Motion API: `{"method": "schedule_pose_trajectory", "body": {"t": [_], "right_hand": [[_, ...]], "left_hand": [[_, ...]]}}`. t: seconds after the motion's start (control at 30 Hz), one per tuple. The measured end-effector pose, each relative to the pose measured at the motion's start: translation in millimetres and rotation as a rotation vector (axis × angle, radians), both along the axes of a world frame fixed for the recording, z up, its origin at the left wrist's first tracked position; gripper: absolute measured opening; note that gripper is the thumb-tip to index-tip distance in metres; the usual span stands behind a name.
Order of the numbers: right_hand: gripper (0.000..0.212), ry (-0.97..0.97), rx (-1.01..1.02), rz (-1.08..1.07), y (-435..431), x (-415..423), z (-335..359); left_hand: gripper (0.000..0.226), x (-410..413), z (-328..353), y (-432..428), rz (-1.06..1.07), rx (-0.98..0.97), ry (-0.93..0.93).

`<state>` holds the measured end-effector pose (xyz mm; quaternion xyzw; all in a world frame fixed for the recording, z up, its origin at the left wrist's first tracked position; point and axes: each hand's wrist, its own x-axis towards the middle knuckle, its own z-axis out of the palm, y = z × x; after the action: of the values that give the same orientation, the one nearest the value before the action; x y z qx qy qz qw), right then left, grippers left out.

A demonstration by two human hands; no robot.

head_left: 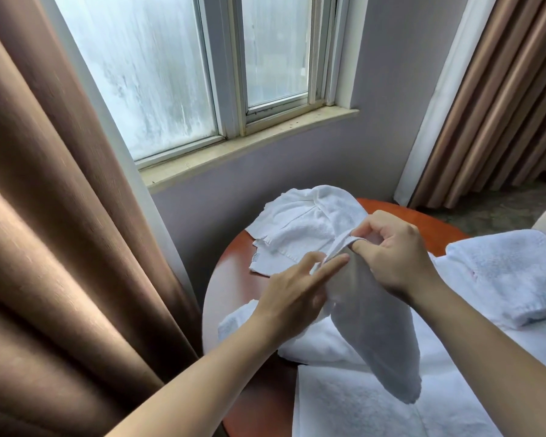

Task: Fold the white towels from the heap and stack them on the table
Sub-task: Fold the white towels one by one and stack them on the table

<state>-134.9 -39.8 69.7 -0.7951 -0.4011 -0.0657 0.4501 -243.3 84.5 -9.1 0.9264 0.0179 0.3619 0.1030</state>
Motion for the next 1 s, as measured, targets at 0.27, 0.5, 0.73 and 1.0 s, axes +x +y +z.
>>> {"method": "schedule_pose_trajectory", "body": {"t": [0.27, 0.5, 0.73, 1.0], "right_hand": [[0.027, -0.007, 0.031, 0.047, -2, 3, 0], [0.037, 0.022, 0.042, 0.056, -5, 4, 2], [0.023, -0.012, 0.017, 0.088, -3, 3, -1], [0.024, -0.002, 0.081, 0.076, -5, 3, 6]], "left_hand": [[0.014, 3, 17, -10, -0.036, -0.335, -0.09], [0.016, 5, 21, -7, -0.079, -0.417, -0.043], [0.035, 6, 20, -1, -0.01, -0.388, -0.091], [0.019, -10, 6, -6, -0.136, -0.327, 0.022]]}}
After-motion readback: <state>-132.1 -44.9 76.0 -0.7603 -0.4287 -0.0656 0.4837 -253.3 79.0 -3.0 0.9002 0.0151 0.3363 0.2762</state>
